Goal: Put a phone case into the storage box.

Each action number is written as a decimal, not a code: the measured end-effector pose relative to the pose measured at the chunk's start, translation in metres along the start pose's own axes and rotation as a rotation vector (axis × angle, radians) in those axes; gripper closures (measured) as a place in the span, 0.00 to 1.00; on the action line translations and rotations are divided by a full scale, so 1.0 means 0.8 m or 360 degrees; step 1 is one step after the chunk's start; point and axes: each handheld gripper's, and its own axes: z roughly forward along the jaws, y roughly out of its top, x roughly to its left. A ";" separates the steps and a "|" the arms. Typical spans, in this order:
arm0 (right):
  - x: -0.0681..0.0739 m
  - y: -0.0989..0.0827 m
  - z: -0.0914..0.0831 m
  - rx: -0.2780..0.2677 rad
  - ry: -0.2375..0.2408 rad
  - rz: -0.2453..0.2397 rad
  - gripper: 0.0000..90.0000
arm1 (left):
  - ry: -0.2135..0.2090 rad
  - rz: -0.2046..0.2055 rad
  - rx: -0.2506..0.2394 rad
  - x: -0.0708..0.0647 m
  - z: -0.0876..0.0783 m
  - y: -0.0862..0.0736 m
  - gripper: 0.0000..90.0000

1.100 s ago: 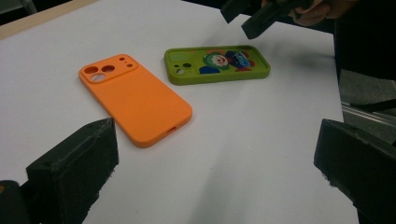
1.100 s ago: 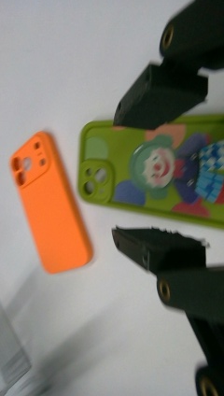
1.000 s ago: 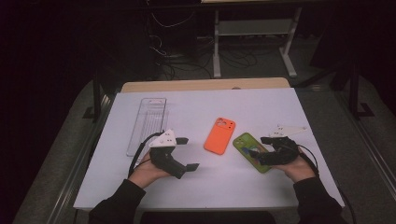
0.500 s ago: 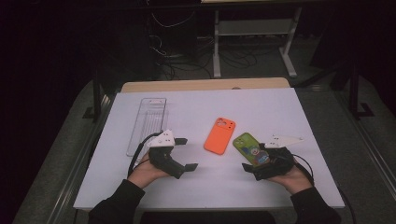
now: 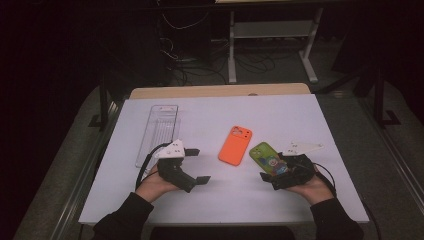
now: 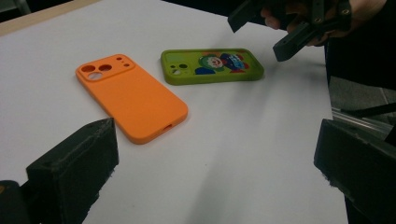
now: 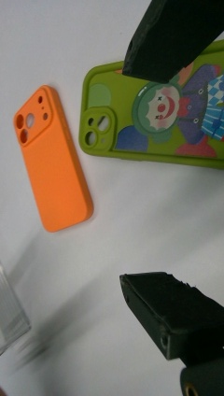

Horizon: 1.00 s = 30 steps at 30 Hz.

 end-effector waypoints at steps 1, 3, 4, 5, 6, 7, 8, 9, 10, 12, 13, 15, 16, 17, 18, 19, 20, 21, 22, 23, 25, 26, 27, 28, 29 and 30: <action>-0.001 0.001 0.001 0.0006 -0.0005 -0.0011 0.00 | -0.0002 0.0006 0.0002 0.000 0.001 0.000 0.00; -0.001 0.005 0.001 0.0019 -0.0030 -0.0003 0.00 | -0.0012 0.0003 0.0006 -0.001 0.002 -0.001 0.00; -0.002 0.007 0.000 0.0025 -0.0037 -0.0010 0.00 | -0.0013 0.0005 0.0006 -0.001 0.003 -0.001 0.00; -0.001 0.010 0.000 0.0032 -0.0046 0.0010 0.00 | -0.0013 0.0008 0.0016 -0.001 0.003 -0.001 0.00; -0.001 0.013 0.000 0.0031 -0.0055 0.0002 0.00 | -0.0016 0.0013 0.0025 -0.001 0.003 -0.001 0.00; -0.002 0.016 0.000 0.0035 -0.0072 -0.0006 0.00 | -0.0019 0.0019 0.0021 -0.001 0.003 -0.001 0.00; -0.003 0.019 0.000 0.0041 -0.0086 -0.0005 0.00 | -0.0020 0.0002 0.0005 -0.001 0.003 -0.001 0.00; -0.005 0.022 0.000 0.0048 -0.0101 0.0012 0.00 | -0.0022 0.0000 -0.0003 0.000 0.002 0.000 0.00; -0.007 0.025 0.000 0.0042 -0.0112 0.0010 0.00 | -0.0020 0.0003 -0.0004 0.001 0.001 0.000 0.00; -0.012 0.030 0.000 0.0044 -0.0127 0.0022 0.00 | -0.0020 -0.0018 -0.0014 0.002 0.001 0.000 0.00; -0.014 0.033 0.000 0.0046 -0.0134 0.0024 0.00 | -0.0017 -0.0013 -0.0014 0.003 0.001 0.000 0.00; -0.018 0.037 0.002 0.0054 -0.0149 0.0045 0.00 | -0.0016 -0.0018 -0.0013 0.003 0.001 0.000 0.00; -0.020 0.039 0.003 0.0071 -0.0160 0.0047 0.00 | -0.0015 -0.0017 -0.0015 0.003 0.002 0.000 0.00; -0.021 0.040 0.004 0.0090 -0.0171 0.0058 0.00 | -0.0014 -0.0016 -0.0010 0.002 0.002 0.000 0.00; -0.024 0.041 0.006 0.0098 -0.0174 0.0040 0.00 | -0.0013 -0.0016 -0.0005 0.002 0.002 0.000 0.00; -0.025 0.041 0.009 0.0116 -0.0179 0.0051 0.00 | -0.0013 -0.0014 -0.0005 0.002 0.002 0.000 0.00; -0.024 0.041 0.011 0.0150 -0.0196 0.0063 0.00 | -0.0011 -0.0010 -0.0001 0.002 0.002 0.000 0.00; -0.025 0.040 0.014 0.0171 -0.0204 0.0062 0.00 | -0.0011 -0.0016 -0.0004 0.002 0.002 0.000 0.00; -0.026 0.040 0.016 0.0215 -0.0216 0.0076 0.00 | -0.0009 -0.0012 0.0000 0.002 0.001 0.000 0.00; -0.027 0.039 0.019 0.0252 -0.0237 0.0065 0.00 | -0.0009 -0.0015 -0.0003 0.002 0.001 0.000 0.00; -0.029 0.038 0.024 0.0321 -0.0253 0.0060 0.00 | -0.0011 -0.0020 -0.0011 0.001 0.001 0.000 0.00; -0.029 0.037 0.026 0.0348 -0.0259 0.0061 0.00 | -0.0012 -0.0017 -0.0009 0.002 0.001 0.000 0.00; -0.030 0.036 0.028 0.0371 -0.0266 0.0057 0.00 | -0.0013 -0.0015 -0.0006 0.002 0.001 0.000 0.00; -0.031 0.036 0.029 0.0399 -0.0273 0.0046 0.00 | -0.0013 -0.0015 -0.0005 0.002 0.001 -0.001 0.00; -0.032 0.036 0.031 0.0412 -0.0280 0.0042 0.00 | -0.0014 -0.0014 -0.0005 0.001 0.001 -0.001 0.00; -0.032 0.035 0.032 0.0437 -0.0289 0.0038 0.00 | -0.0014 -0.0010 -0.0002 0.002 0.001 -0.001 0.00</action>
